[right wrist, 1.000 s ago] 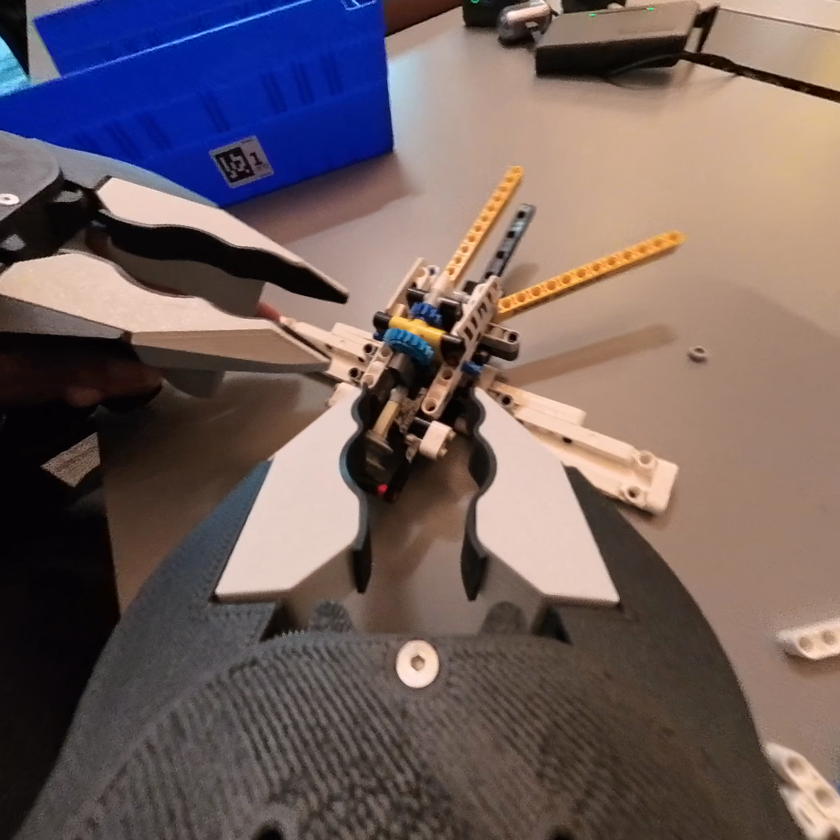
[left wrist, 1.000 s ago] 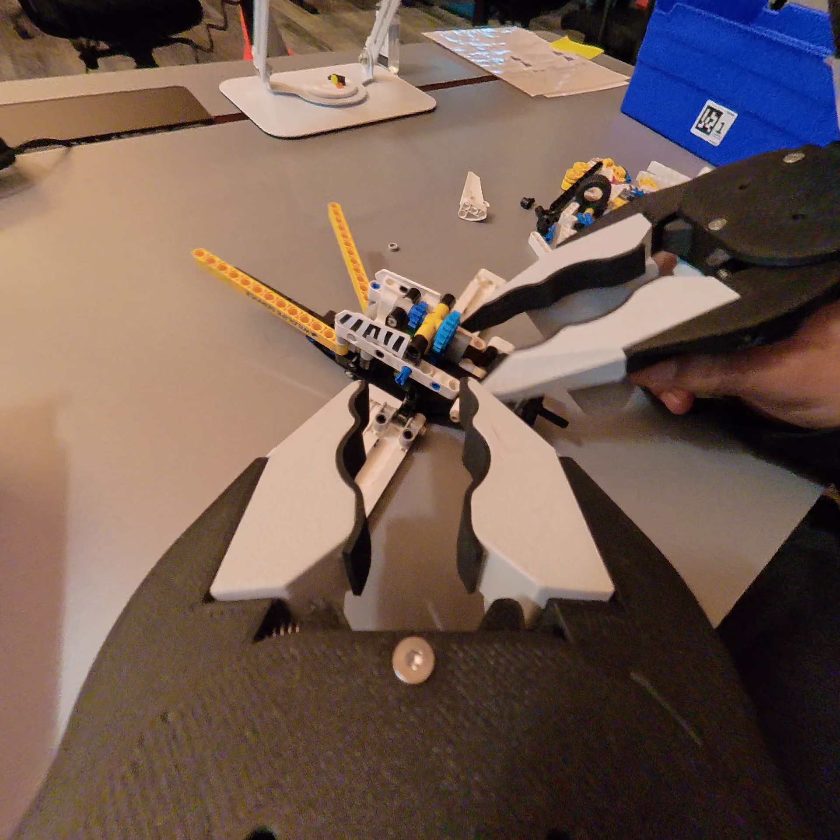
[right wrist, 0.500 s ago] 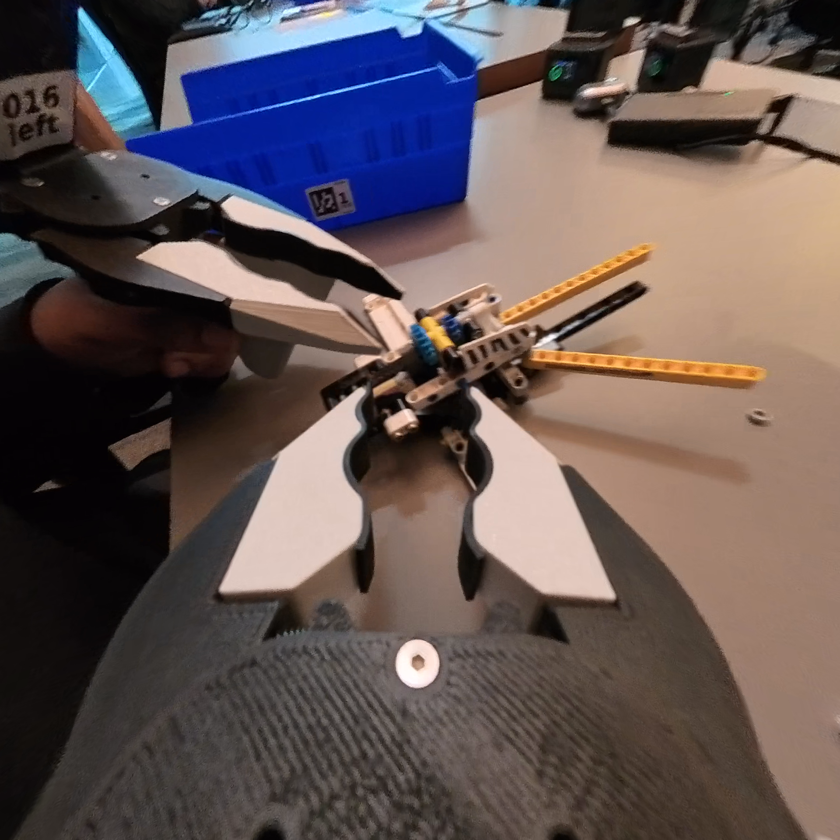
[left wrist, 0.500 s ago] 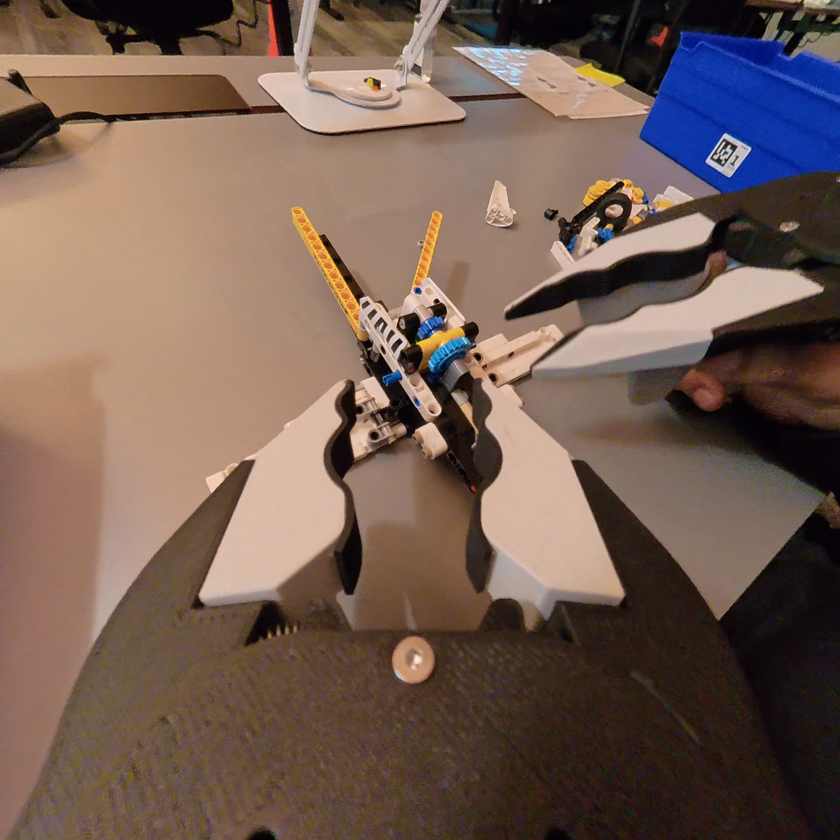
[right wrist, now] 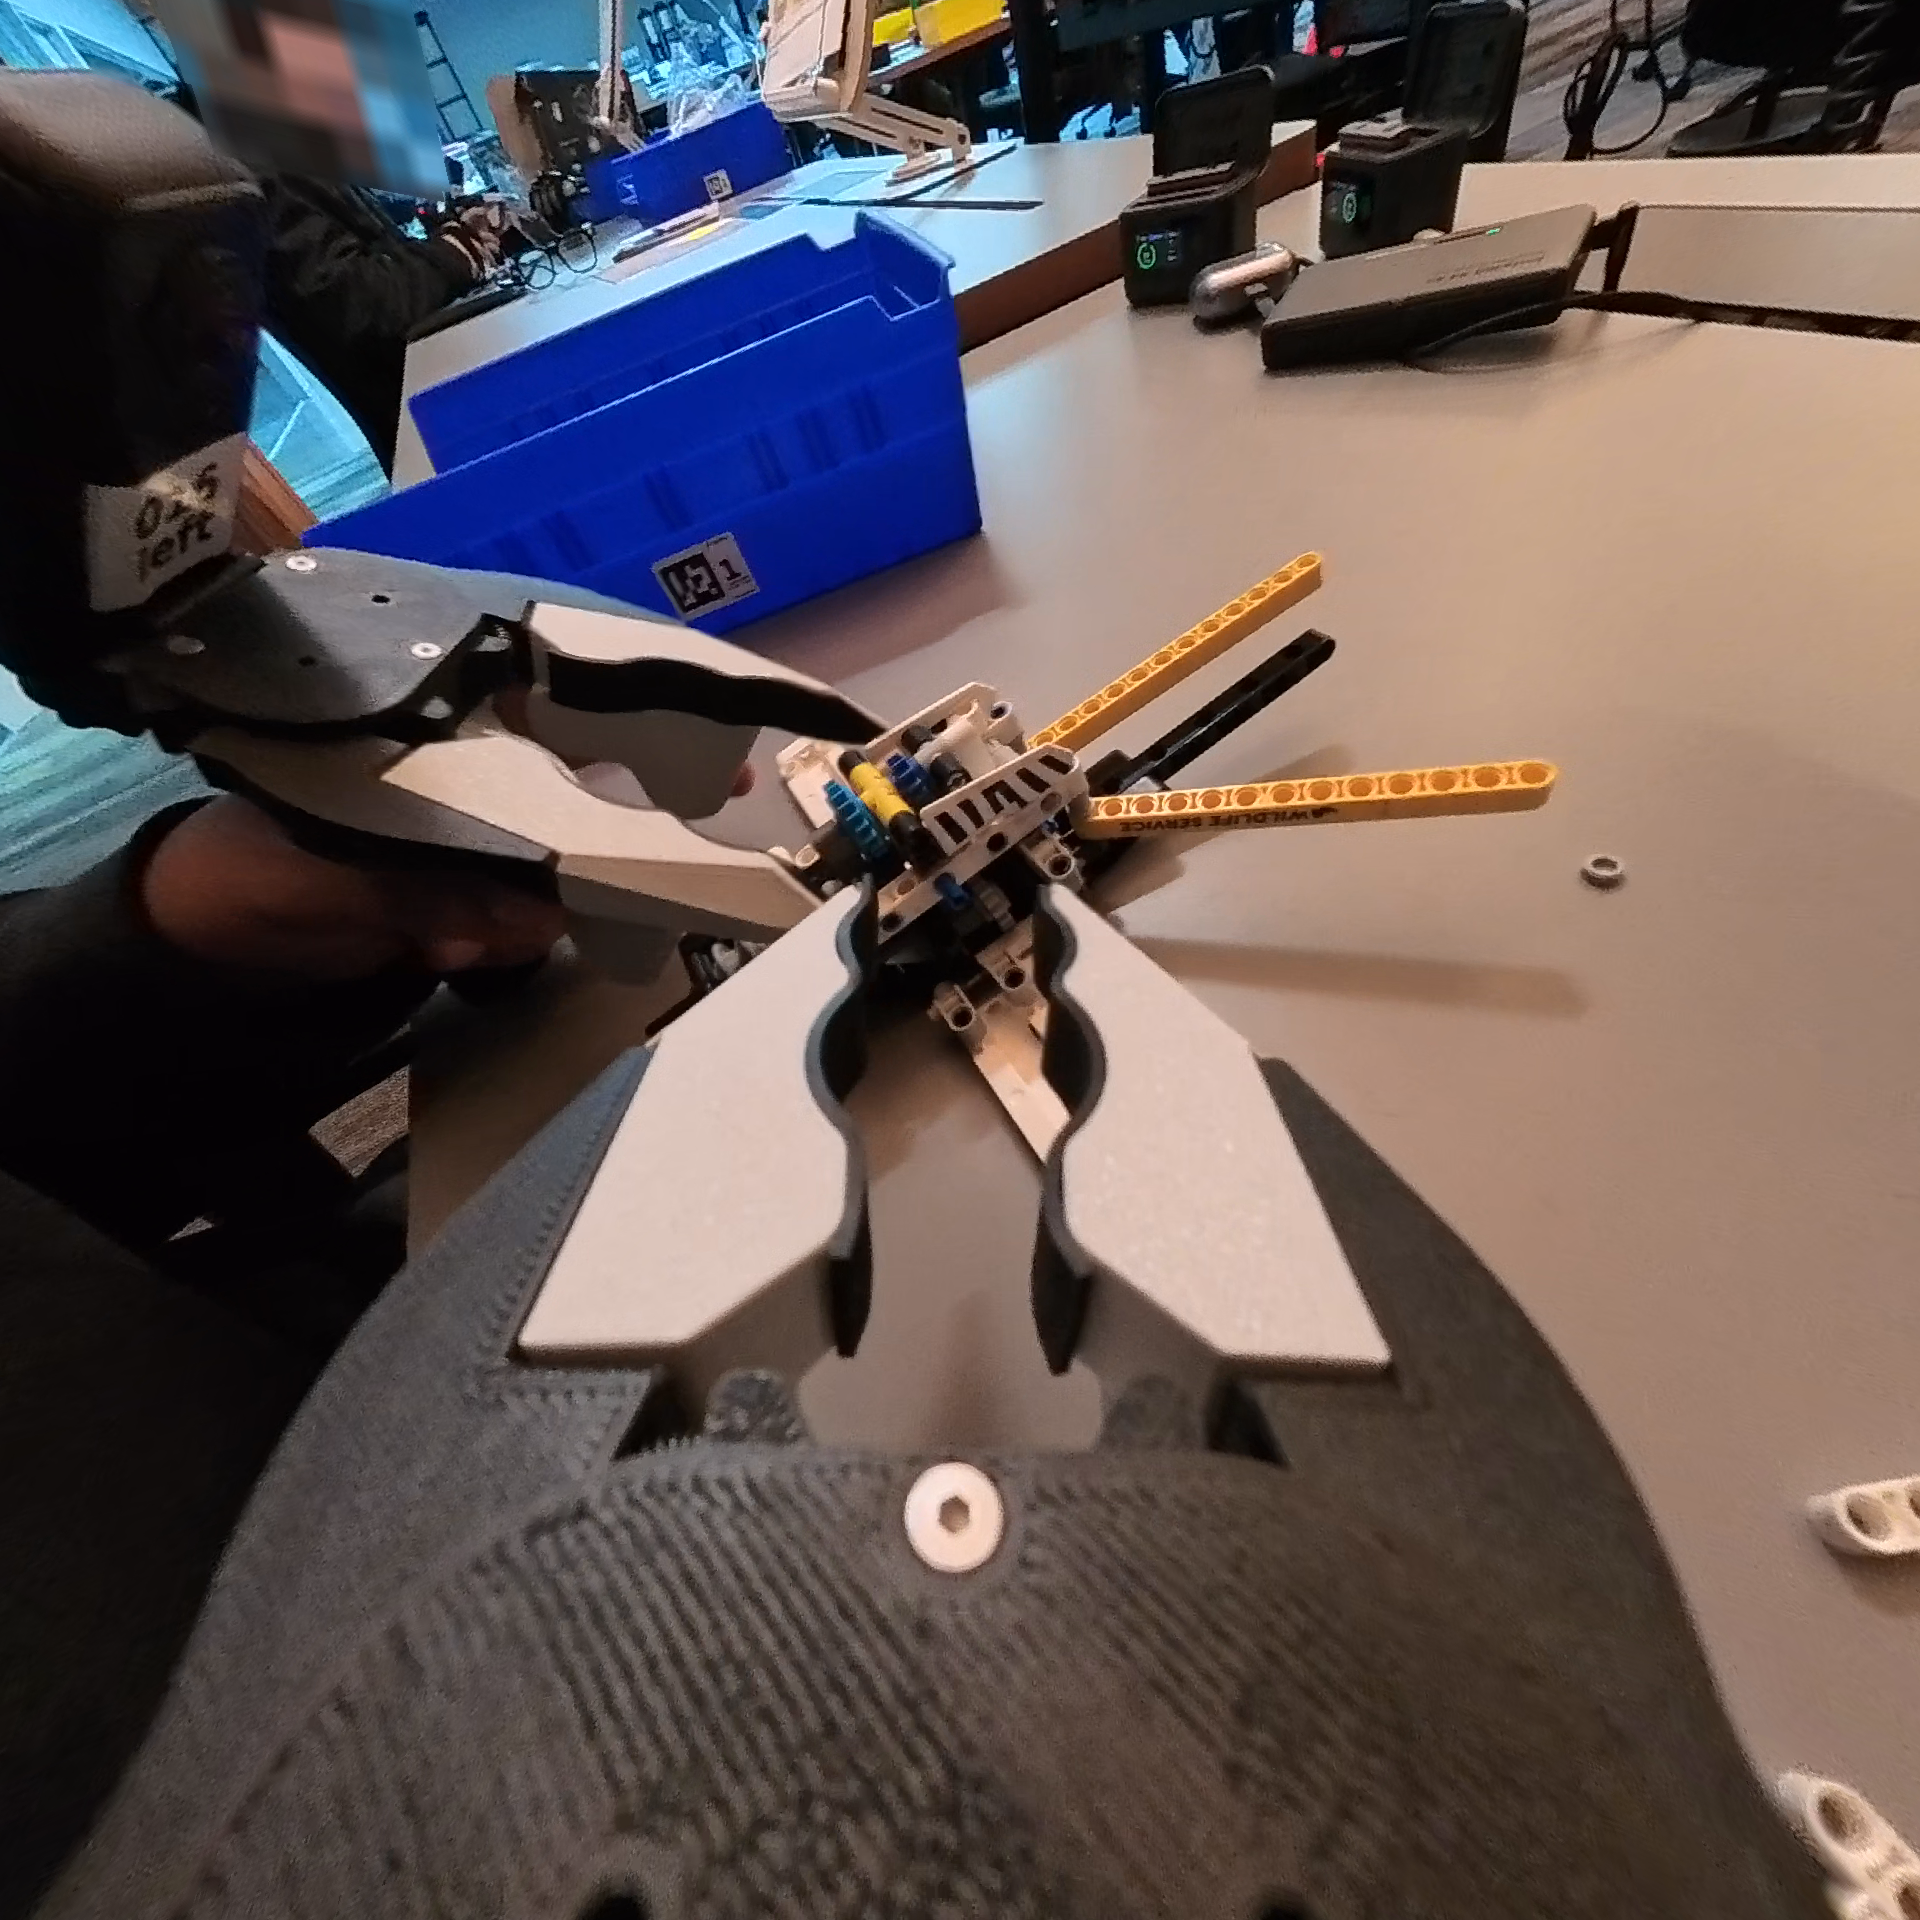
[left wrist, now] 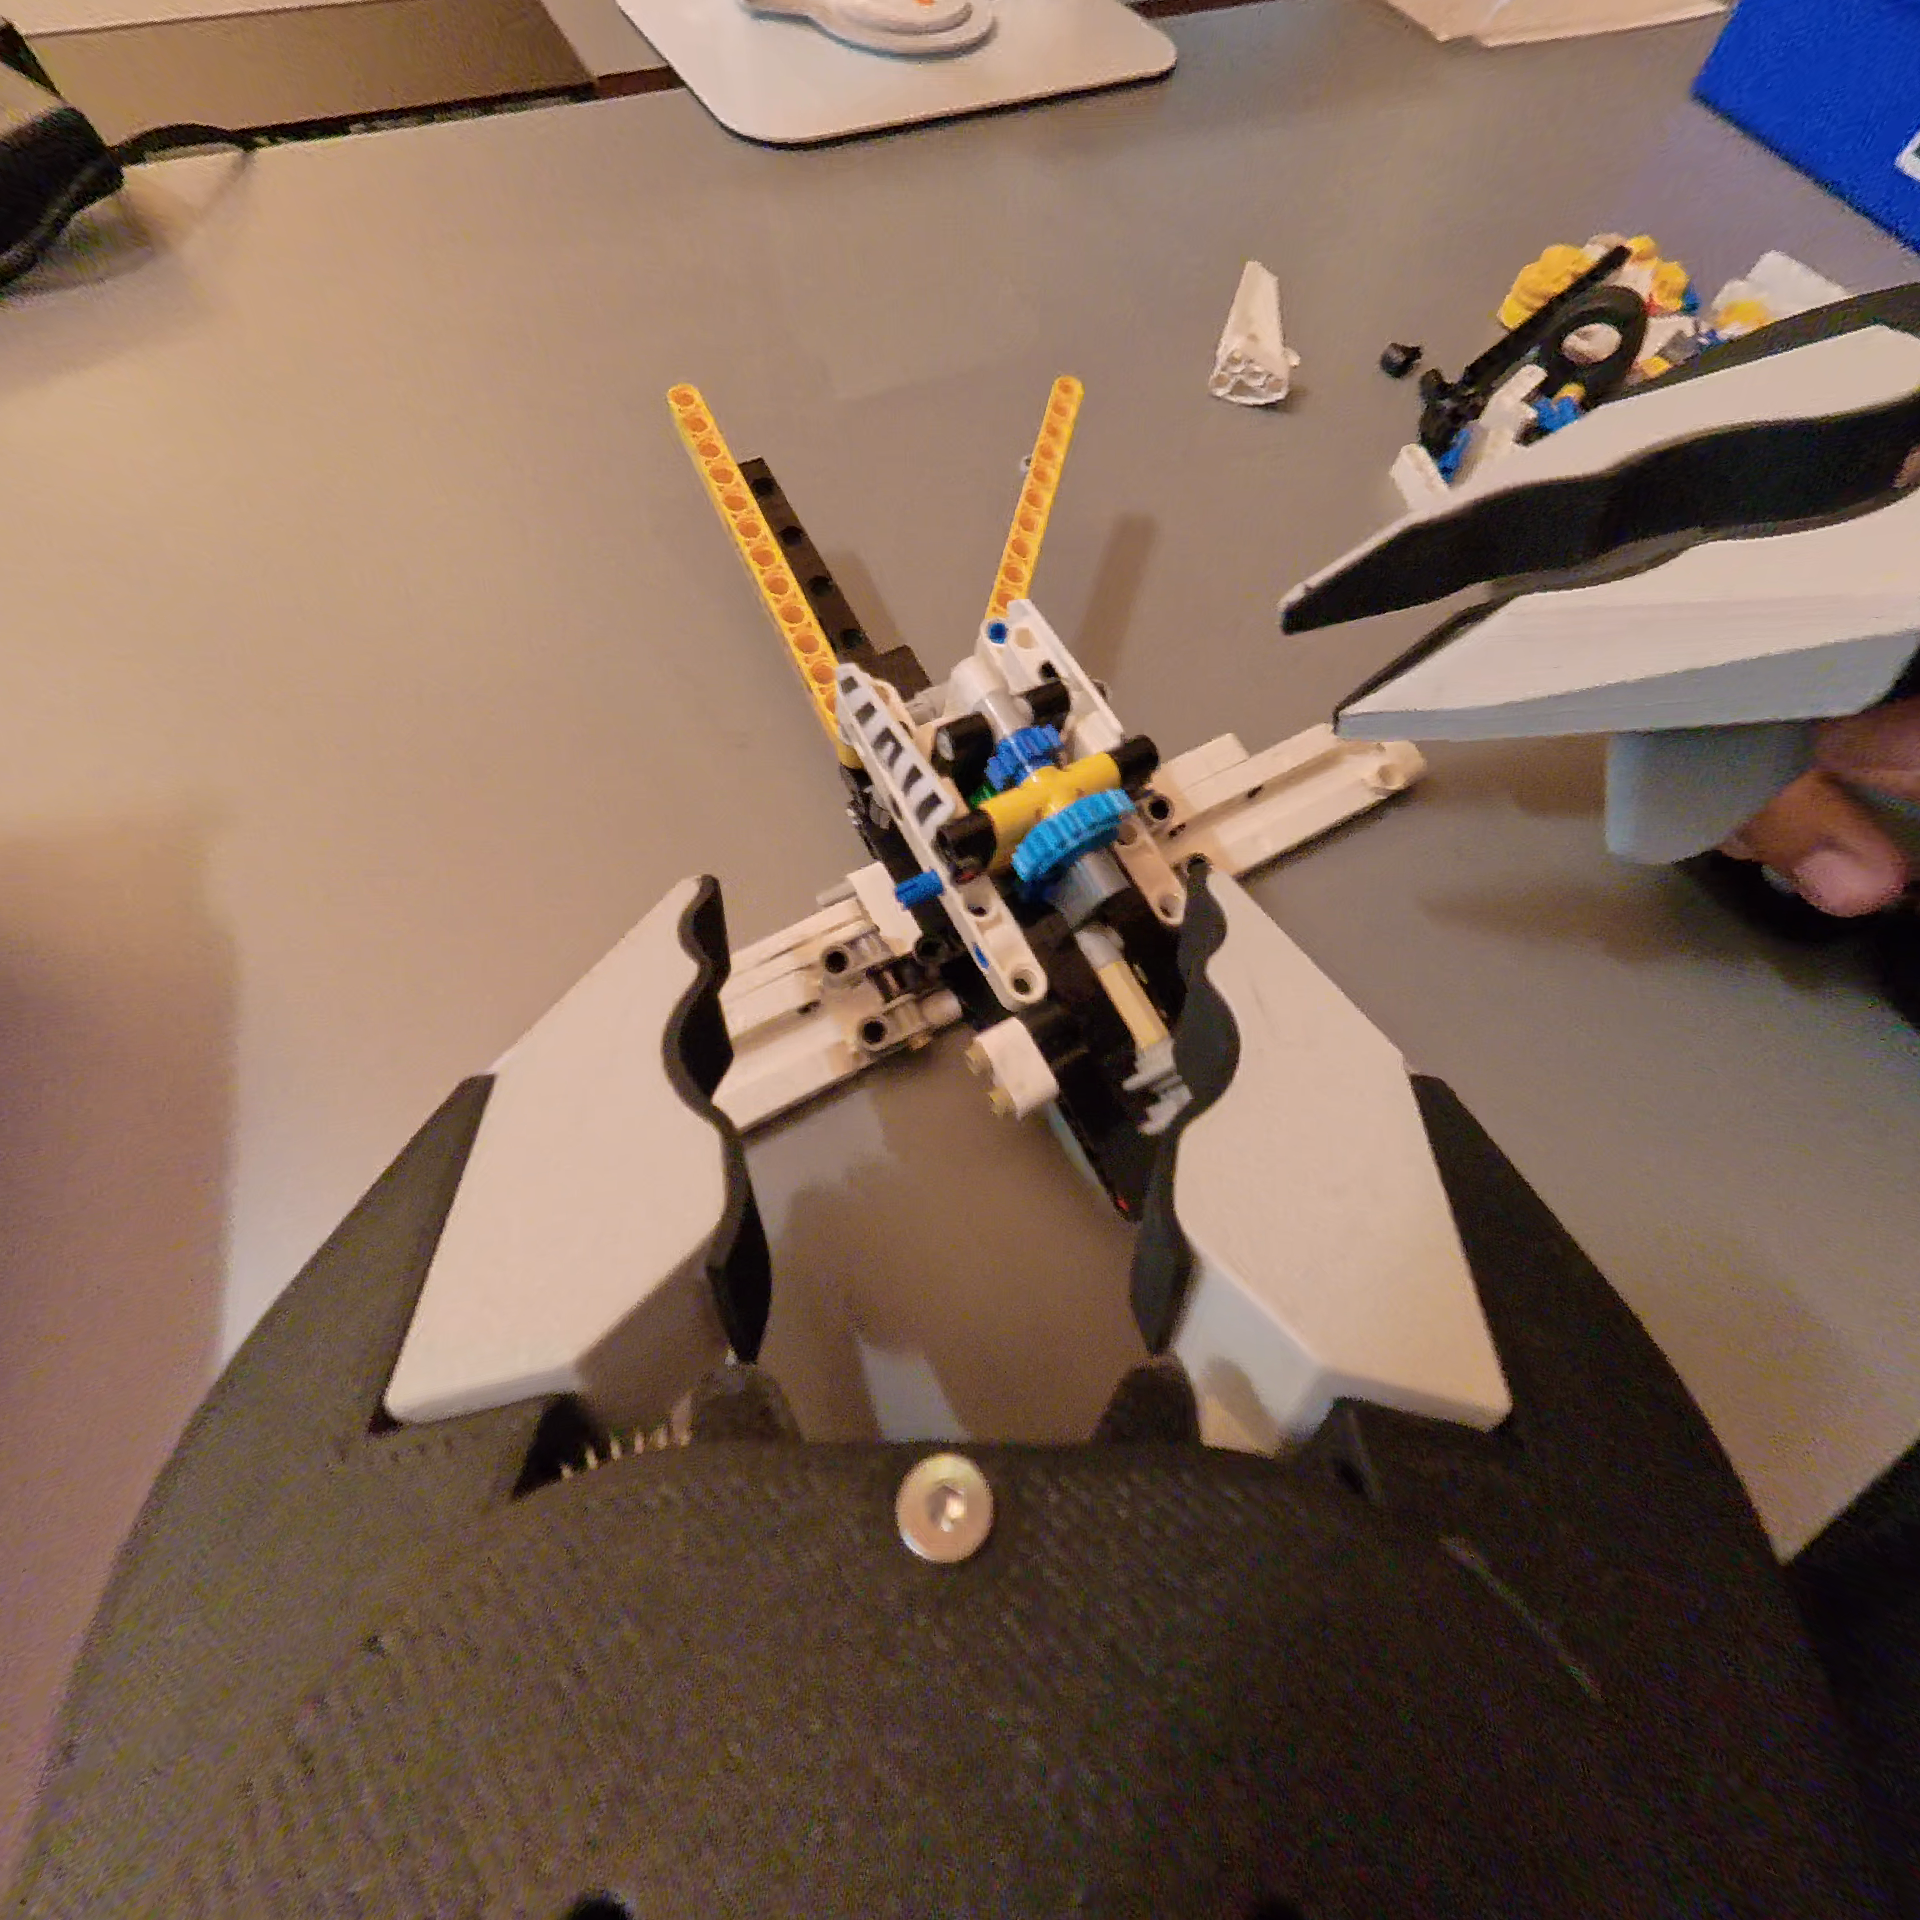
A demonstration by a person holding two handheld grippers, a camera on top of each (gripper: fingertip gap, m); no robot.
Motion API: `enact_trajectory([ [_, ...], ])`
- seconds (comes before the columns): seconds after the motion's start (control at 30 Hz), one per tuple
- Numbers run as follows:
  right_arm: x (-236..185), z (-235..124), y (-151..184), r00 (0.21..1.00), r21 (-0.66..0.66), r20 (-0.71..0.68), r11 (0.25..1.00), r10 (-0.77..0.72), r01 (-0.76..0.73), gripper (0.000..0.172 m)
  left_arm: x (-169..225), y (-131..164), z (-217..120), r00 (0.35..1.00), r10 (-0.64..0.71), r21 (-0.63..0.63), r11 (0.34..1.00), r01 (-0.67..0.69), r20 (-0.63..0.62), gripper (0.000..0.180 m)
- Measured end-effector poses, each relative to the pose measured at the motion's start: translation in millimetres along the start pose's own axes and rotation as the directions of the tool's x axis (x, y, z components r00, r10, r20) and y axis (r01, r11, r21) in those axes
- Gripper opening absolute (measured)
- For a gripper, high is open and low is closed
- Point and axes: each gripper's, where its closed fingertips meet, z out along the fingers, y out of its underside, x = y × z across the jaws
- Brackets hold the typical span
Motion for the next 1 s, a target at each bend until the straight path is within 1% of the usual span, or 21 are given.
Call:
enact_trajectory([
  [0.03, 0.2, 0.9, -0.2, 1.000, -0.004, 0.004, 1.000, -0.008, 0.008, 0.026, -2.5, -1.3, 1.7, 1.000, -0.009, -0.001, 1.000, 0.009, -0.001, 0.089],
  [0.1, 1.5, 4.1, 0.9, 0.998, -0.027, 0.004, 0.998, -0.059, 0.059, 0.022, -0.3, -2.1, 4.2, 0.999, -0.013, -0.012, 1.000, 0.013, -0.049, 0.083],
  [0.13, 3.5, 6.6, 2.7, 0.995, -0.052, -0.004, 0.994, -0.101, 0.101, 0.021, 2.2, -2.1, 4.5, 0.997, -0.008, -0.022, 1.000, 0.006, -0.083, 0.077],
  [0.17, 6.1, 9.7, 5.3, 0.989, -0.085, -0.015, 0.986, -0.147, 0.145, 0.021, 5.5, -2.2, 4.0, 0.992, -0.002, -0.029, 1.000, -0.002, -0.123, 0.067],
  [0.23, 9.7, 16.0, 11.7, 0.973, -0.161, -0.021, 0.961, -0.229, 0.223, 0.022, 6.6, -4.2, 2.7, 0.986, -0.003, -0.030, 1.000, -0.002, -0.169, 0.052],
  [0.3, 10.1, 22.4, 15.4, 0.958, -0.204, -0.014, 0.939, -0.285, 0.277, 0.022, 1.9, -4.7, 2.8, 0.984, 0.001, -0.027, 1.000, -0.005, -0.177, 0.051],
  [0.37, 7.8, 27.9, 17.0, 0.952, -0.208, -0.001, 0.931, -0.306, 0.299, 0.021, 0.5, -4.2, 3.6, 0.981, -0.009, -0.017, 1.000, 0.006, -0.196, 0.051],
  [0.47, 3.5, 31.9, 17.5, 0.957, -0.188, 0.016, 0.939, -0.290, 0.288, 0.017, 0.7, -3.8, 4.3, 0.973, -0.043, -0.016, 0.999, 0.040, -0.225, 0.051],
  [0.67, 4.8, 28.9, 10.7, 0.954, -0.145, -0.017, 0.944, -0.301, 0.295, 0.012, 2.0, -2.1, 5.8, 0.946, -0.122, -0.051, 0.992, 0.112, -0.299, 0.050],
  [0.8, 4.3, 31.5, 15.0, 0.956, -0.172, 0.001, 0.941, -0.294, 0.290, 0.010, 2.3, -1.9, 6.0, 0.920, -0.180, -0.072, 0.984, 0.166, -0.347, 0.049],
  [1.0, 2.5, 36.5, 15.4, 0.951, -0.181, 0.014, 0.935, -0.307, 0.305, 0.008, 2.0, -1.9, 6.0, 0.921, -0.179, -0.070, 0.984, 0.164, -0.345, 0.048],
])
